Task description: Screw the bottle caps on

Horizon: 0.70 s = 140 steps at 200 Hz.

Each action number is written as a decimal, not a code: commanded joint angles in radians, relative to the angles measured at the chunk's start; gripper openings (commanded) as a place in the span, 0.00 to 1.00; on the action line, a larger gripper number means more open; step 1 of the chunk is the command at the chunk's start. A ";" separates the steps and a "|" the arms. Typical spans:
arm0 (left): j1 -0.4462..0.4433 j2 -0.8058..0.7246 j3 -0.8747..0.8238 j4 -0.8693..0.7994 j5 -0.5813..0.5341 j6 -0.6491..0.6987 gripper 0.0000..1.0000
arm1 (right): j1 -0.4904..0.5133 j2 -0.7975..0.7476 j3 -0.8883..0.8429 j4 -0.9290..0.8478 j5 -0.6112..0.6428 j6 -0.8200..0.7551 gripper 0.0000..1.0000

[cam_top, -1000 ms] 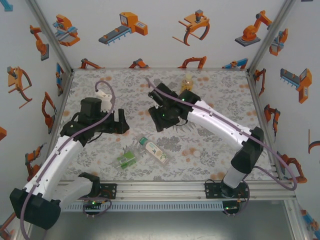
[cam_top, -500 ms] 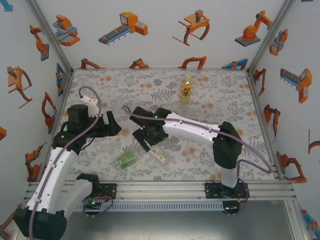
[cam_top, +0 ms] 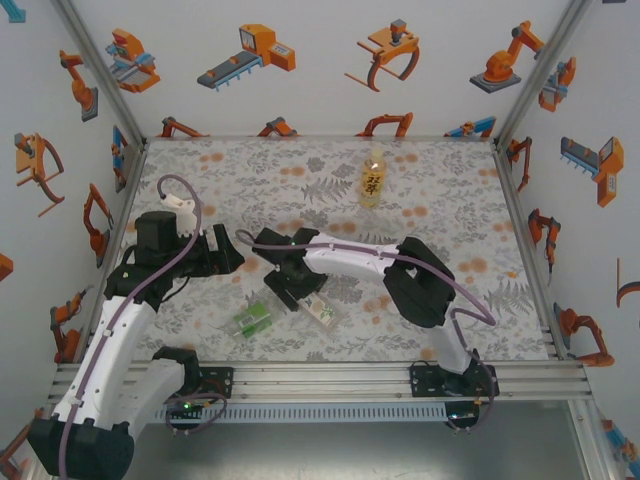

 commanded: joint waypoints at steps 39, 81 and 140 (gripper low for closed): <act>0.006 -0.017 -0.004 0.042 0.094 0.013 0.81 | -0.050 -0.045 0.027 0.001 0.034 -0.010 0.50; 0.004 -0.021 -0.027 0.224 0.313 0.009 0.81 | -0.138 -0.198 0.025 0.010 -0.010 0.005 0.46; -0.015 -0.029 -0.068 0.657 0.572 -0.118 0.82 | -0.244 -0.443 0.031 0.194 -0.211 0.017 0.43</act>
